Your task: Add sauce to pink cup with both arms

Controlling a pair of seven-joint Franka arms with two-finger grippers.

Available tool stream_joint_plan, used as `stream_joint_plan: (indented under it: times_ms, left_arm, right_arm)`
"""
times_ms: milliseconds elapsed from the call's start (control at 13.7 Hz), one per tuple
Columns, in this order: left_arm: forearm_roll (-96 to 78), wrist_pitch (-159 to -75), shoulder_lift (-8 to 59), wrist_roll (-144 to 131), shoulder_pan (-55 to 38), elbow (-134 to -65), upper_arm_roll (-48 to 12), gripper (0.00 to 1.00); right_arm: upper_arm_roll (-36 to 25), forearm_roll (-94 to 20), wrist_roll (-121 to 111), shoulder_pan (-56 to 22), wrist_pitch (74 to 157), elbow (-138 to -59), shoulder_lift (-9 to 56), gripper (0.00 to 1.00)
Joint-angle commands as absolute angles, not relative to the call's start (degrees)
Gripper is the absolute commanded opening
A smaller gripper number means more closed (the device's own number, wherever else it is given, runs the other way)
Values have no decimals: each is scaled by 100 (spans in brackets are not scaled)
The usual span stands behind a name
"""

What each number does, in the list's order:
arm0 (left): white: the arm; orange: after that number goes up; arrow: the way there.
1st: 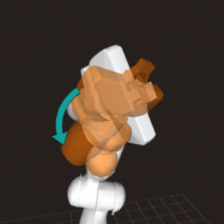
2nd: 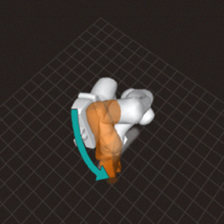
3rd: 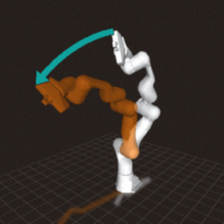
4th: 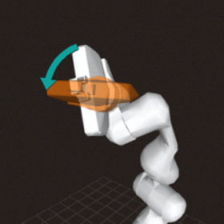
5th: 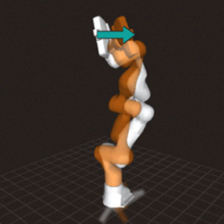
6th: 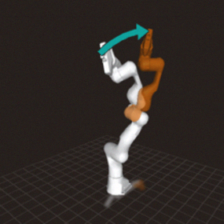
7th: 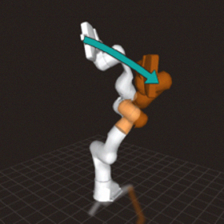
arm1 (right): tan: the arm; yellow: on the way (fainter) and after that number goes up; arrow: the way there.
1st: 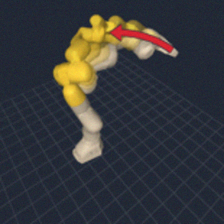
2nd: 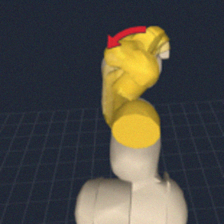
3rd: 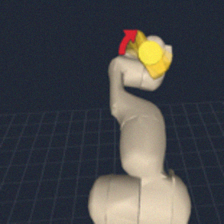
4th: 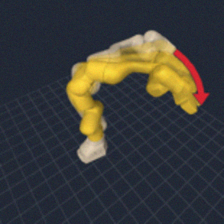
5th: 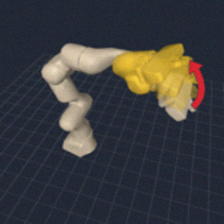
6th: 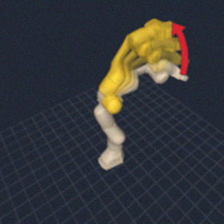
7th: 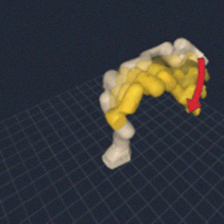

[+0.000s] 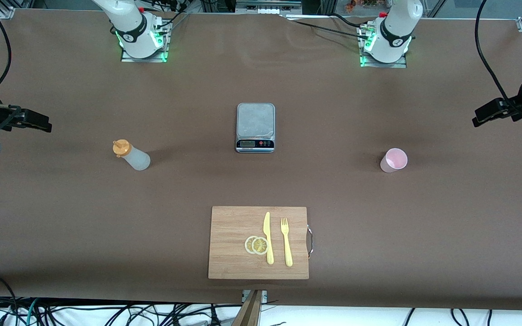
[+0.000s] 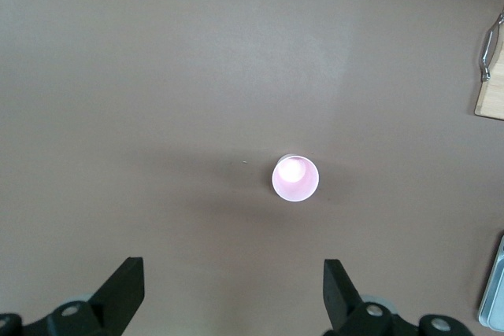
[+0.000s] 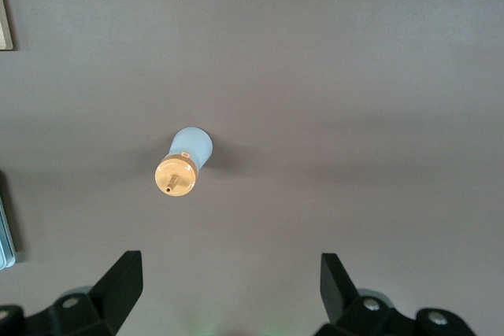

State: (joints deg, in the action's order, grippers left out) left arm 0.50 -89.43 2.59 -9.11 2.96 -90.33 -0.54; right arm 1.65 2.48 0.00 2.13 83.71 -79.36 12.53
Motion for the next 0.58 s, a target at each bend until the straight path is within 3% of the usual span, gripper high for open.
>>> stream_joint_plan:
  times_ms: [0,512]
  left_arm:
    - [-70,-8903,308,-1116,290,-8903,-70,100]
    - [-62,-8886,299,-1046,299,-8982,-62,100]
  right_arm:
    - [158,229,-70,237,8341,-7849,1292,100]
    - [167,237,-79,220,8341,-7840,1292,100]
